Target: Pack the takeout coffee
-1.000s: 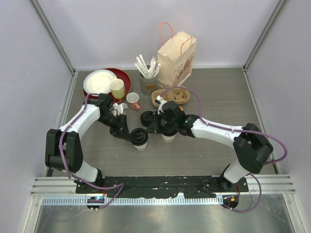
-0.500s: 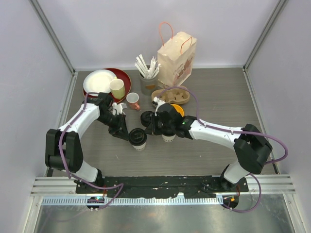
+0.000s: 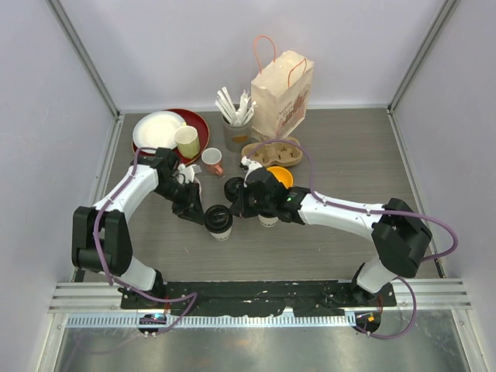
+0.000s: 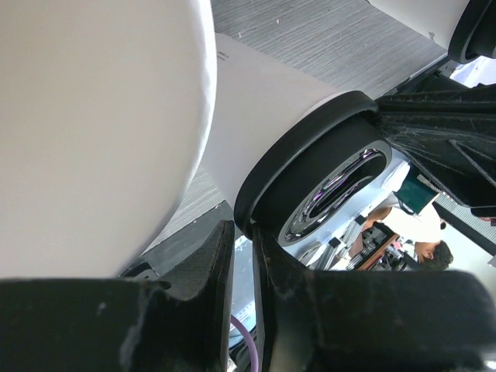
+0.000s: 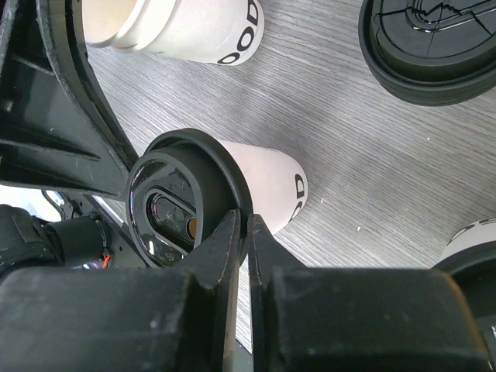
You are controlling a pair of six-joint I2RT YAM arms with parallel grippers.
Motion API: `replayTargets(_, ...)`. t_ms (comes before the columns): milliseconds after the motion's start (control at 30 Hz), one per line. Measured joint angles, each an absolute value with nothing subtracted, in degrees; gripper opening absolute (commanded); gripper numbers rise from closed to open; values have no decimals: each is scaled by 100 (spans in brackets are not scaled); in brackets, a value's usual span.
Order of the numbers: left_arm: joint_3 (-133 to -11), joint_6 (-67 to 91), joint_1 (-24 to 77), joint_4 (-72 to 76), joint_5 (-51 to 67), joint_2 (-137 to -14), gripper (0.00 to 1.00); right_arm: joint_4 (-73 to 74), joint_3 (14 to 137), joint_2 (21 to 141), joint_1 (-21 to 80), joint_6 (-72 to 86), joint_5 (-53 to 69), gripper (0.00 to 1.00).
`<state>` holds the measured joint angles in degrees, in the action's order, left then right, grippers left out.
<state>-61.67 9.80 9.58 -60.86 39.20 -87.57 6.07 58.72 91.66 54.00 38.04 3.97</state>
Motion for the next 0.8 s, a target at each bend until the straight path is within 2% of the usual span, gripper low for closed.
replayTargets(633, -6165, 987, 937, -6071, 3479, -8468, 16, 237, 5747, 9223, 5472, 3905, 440, 1)
replayTargets(800, -6165, 980, 937, -5972, 3343, -8337, 17, 609, 6020, 9190, 5522, 3900, 456, 1)
